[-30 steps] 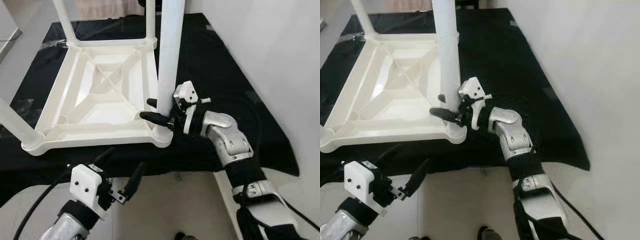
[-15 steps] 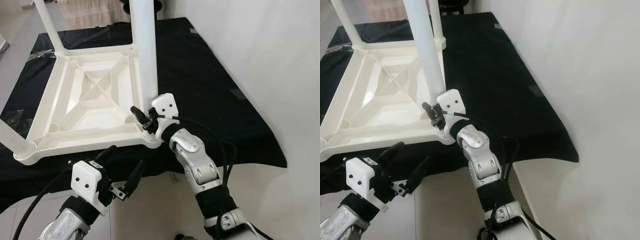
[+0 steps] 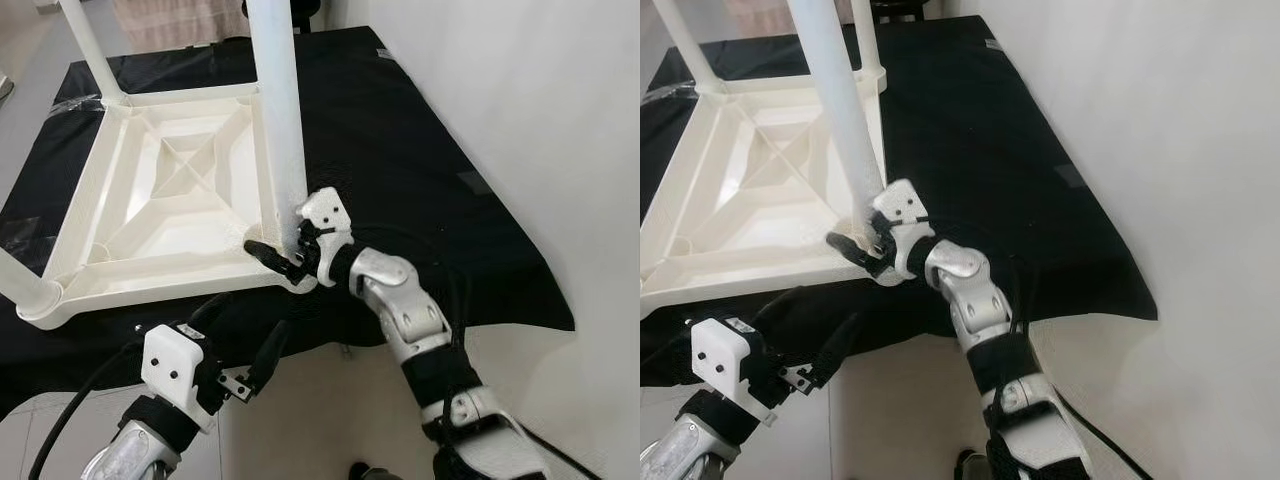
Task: Building children table
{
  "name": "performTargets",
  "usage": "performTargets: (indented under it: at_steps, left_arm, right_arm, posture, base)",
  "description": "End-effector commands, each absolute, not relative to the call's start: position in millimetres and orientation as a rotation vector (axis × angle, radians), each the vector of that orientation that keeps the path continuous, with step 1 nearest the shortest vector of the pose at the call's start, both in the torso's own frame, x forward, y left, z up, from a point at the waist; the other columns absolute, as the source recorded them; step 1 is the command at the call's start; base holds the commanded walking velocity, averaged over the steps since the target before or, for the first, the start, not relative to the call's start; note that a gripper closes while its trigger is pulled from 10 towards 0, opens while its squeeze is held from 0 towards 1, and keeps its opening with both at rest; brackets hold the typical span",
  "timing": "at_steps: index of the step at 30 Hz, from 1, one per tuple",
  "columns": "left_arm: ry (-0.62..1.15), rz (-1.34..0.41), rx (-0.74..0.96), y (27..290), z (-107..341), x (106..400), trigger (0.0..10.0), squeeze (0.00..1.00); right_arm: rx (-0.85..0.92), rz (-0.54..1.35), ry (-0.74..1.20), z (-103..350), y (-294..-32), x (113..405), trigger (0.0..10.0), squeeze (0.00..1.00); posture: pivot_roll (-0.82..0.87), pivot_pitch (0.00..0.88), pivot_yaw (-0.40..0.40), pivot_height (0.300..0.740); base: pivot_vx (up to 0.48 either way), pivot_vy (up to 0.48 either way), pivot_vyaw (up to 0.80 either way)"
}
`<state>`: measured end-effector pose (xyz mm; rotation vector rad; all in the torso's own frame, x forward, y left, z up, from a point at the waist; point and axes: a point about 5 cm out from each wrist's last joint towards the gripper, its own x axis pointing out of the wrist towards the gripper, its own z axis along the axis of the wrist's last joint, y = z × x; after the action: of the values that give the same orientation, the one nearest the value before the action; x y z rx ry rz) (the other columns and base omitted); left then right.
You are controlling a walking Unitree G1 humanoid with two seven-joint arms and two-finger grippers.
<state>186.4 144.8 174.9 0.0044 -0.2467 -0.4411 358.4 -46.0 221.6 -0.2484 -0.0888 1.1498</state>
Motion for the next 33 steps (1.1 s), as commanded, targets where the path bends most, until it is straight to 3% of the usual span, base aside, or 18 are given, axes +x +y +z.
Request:
performTargets:
  at_steps: [1,6,7,19,23,25,27,28,29,31,33]
  left_arm:
    - [-0.224,-0.433,-0.003,145,170,184,10.0,0.00]
    - [-0.222,-0.432,-0.001,146,170,182,10.0,0.00]
    - [-0.220,-0.433,-0.002,146,170,181,10.0,0.00]
    - [-0.220,-0.430,0.000,146,171,180,10.0,0.00]
    - [-0.222,-0.430,-0.001,146,172,180,10.0,0.00]
    - [-0.225,-0.431,-0.001,146,172,180,10.0,0.00]
    - [-0.225,-0.431,-0.001,146,172,180,10.0,0.00]
    - [-0.226,-0.430,-0.001,147,173,181,10.0,0.00]
    - [-0.228,-0.430,-0.001,147,173,182,10.0,0.00]
    - [-0.229,-0.431,0.001,148,173,184,10.0,0.00]
    - [-0.230,-0.432,0.001,148,173,185,10.0,0.00]
  right_arm:
    - [-0.239,1.280,-0.093,221,-41,353,10.0,0.00]
    - [-0.233,1.434,-0.067,228,-49,356,10.0,0.00]
    - [-0.215,1.446,-0.064,231,-51,359,0.0,0.00]
    - [-0.193,1.400,-0.072,231,-67,364,0.0,0.00]
    - [-0.203,1.245,-0.070,225,-78,369,0.0,0.00]
    - [-0.168,0.988,-0.041,209,-86,371,0.0,0.00]
    - [-0.168,0.988,-0.041,209,-86,371,0.0,0.00]
    - [-0.105,0.698,-0.008,191,-85,365,0.0,0.00]
    - [-0.077,0.569,0.041,168,-75,343,0.0,0.00]
    - [-0.046,0.533,0.071,149,-50,314,0.0,0.00]
    - [-0.054,0.573,0.062,148,-41,312,0.0,0.00]
  posture:
    - [0.06,0.204,-0.018,0.740]
    - [0.06,0.214,-0.012,0.740]
    - [0.07,0.219,-0.011,0.740]
    - [0.06,0.229,-0.010,0.740]
    - [0.05,0.237,-0.014,0.740]
    - [0.05,0.244,-0.023,0.740]
    - [0.05,0.244,-0.023,0.740]
    - [0.03,0.248,-0.019,0.740]
    - [0.03,0.252,-0.007,0.740]
    - [0.03,0.242,-0.001,0.740]
    - [0.03,0.231,-0.002,0.740]
  base:
    - [0.000,0.000,0.00]
    - [0.000,0.000,0.00]
    - [0.000,0.000,0.00]
    - [0.000,0.000,0.00]
    - [0.000,0.000,0.00]
    - [0.000,0.000,0.00]
    - [0.000,0.000,0.00]
    - [0.000,0.000,0.00]
    - [0.000,0.000,0.00]
    - [0.000,0.000,0.00]
    - [0.000,0.000,0.00]
